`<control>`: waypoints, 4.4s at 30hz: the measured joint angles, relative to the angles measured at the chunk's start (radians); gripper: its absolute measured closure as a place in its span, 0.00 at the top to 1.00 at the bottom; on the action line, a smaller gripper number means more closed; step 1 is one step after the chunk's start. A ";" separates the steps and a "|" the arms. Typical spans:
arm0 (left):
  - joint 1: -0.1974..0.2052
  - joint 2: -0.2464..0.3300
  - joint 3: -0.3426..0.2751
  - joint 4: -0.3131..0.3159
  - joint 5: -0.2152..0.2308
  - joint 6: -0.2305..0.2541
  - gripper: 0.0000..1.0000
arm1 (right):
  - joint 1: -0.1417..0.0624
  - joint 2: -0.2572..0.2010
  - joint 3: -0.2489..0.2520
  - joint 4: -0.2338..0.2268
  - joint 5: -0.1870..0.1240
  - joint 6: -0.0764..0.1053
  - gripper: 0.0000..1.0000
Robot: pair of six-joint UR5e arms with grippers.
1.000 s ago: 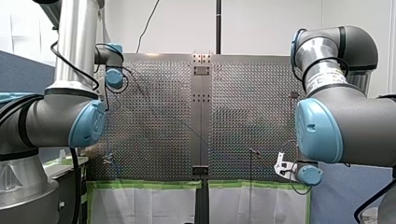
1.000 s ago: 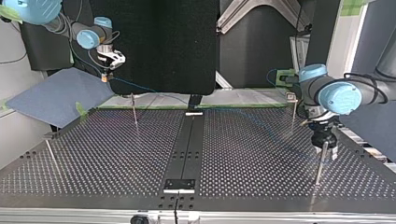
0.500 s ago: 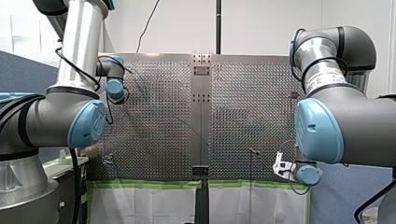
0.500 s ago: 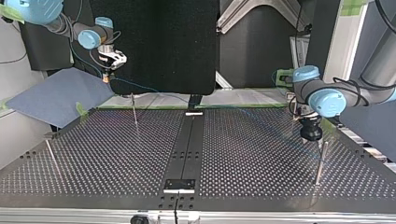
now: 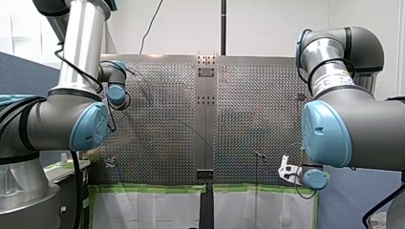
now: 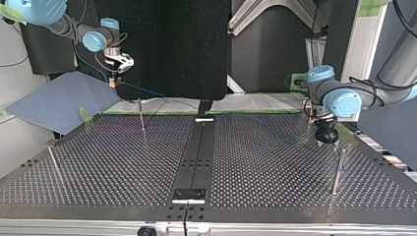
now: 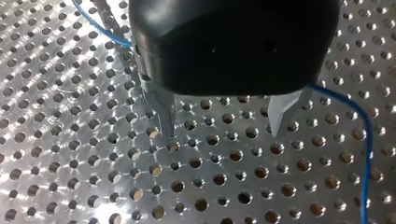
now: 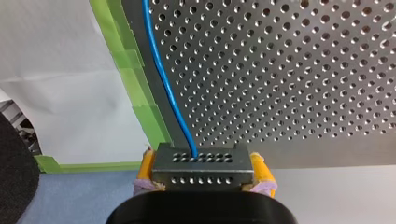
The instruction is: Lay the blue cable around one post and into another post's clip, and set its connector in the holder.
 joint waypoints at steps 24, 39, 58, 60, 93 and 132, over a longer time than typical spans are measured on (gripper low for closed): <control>-0.018 0.001 -0.075 0.091 0.110 -0.197 1.00 | 0.007 0.000 0.000 0.003 -0.005 0.001 0.00; 0.003 0.030 -0.102 0.076 -0.001 -0.333 1.00 | 0.011 0.000 0.000 0.007 -0.005 0.001 0.00; -0.019 0.116 -0.108 -0.094 -0.174 -0.184 1.00 | 0.016 0.000 -0.001 0.007 -0.005 0.001 0.00; -0.020 0.118 -0.115 -0.115 -0.193 -0.164 1.00 | 0.016 0.000 -0.001 0.008 -0.005 0.001 0.00; 0.003 0.035 -0.145 -0.008 -0.139 0.126 1.00 | -0.014 0.001 -0.006 0.006 0.010 0.077 0.00; 0.032 -0.036 -0.165 0.086 0.031 0.065 1.00 | -0.099 0.059 -0.033 0.052 0.060 0.052 0.00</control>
